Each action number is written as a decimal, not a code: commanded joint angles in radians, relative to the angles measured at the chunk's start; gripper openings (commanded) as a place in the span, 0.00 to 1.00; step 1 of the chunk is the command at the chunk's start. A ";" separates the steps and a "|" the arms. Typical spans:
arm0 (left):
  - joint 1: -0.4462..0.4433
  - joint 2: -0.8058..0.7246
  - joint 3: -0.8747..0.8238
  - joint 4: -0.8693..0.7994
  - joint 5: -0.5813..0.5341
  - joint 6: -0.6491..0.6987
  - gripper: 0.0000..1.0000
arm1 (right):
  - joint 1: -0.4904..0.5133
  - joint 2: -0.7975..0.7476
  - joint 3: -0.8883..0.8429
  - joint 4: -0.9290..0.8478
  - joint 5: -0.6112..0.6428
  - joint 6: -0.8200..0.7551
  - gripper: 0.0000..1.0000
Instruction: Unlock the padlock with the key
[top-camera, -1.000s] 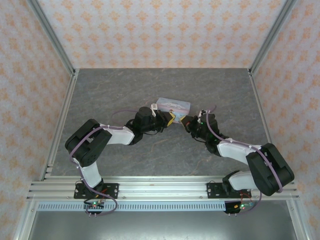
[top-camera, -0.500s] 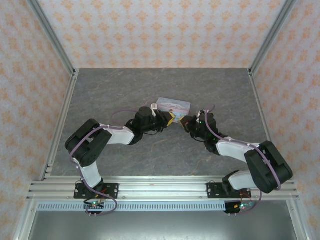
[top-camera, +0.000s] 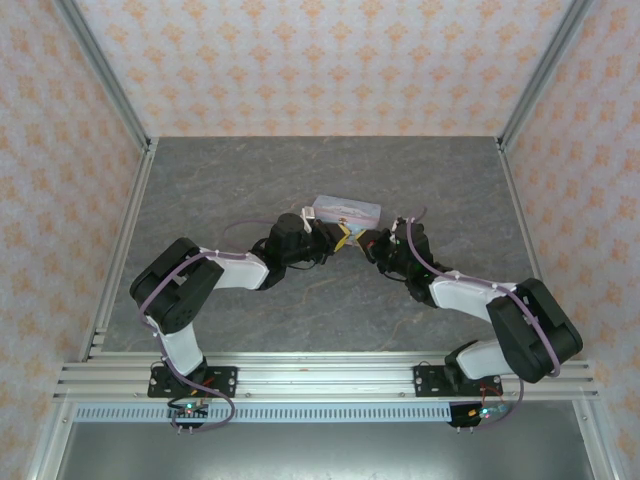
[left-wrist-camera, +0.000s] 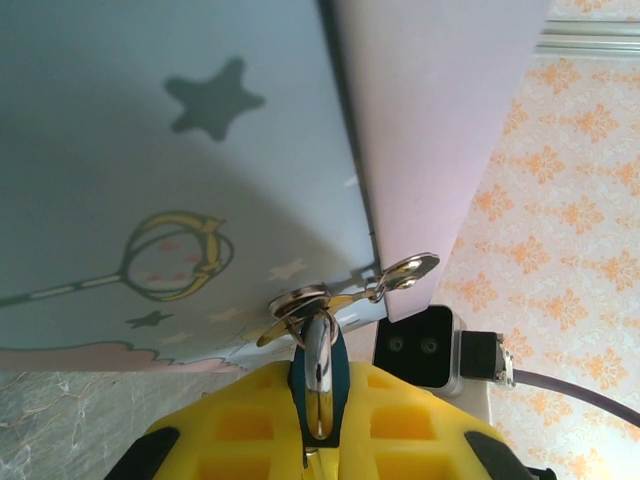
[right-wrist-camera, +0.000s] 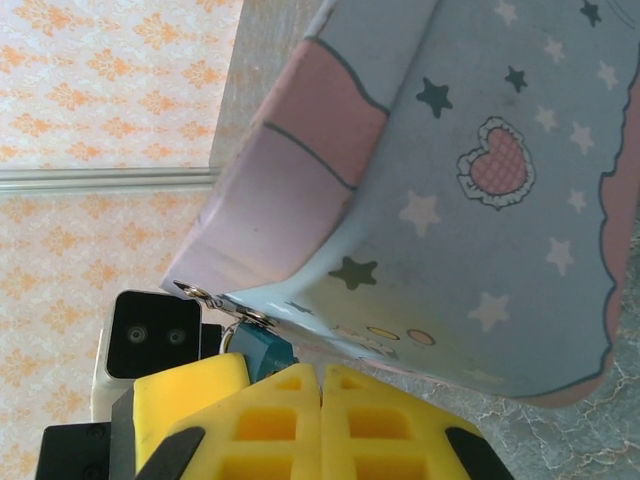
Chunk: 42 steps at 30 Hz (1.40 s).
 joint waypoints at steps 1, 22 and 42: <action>-0.005 -0.025 -0.006 0.030 -0.020 0.003 0.00 | 0.007 -0.033 0.026 -0.045 0.015 -0.026 0.00; -0.005 -0.025 -0.007 0.021 -0.029 0.002 0.00 | 0.007 -0.069 0.051 -0.146 0.028 -0.038 0.00; -0.005 -0.023 -0.010 0.026 -0.026 0.004 0.00 | 0.020 -0.036 0.091 -0.112 0.009 -0.013 0.00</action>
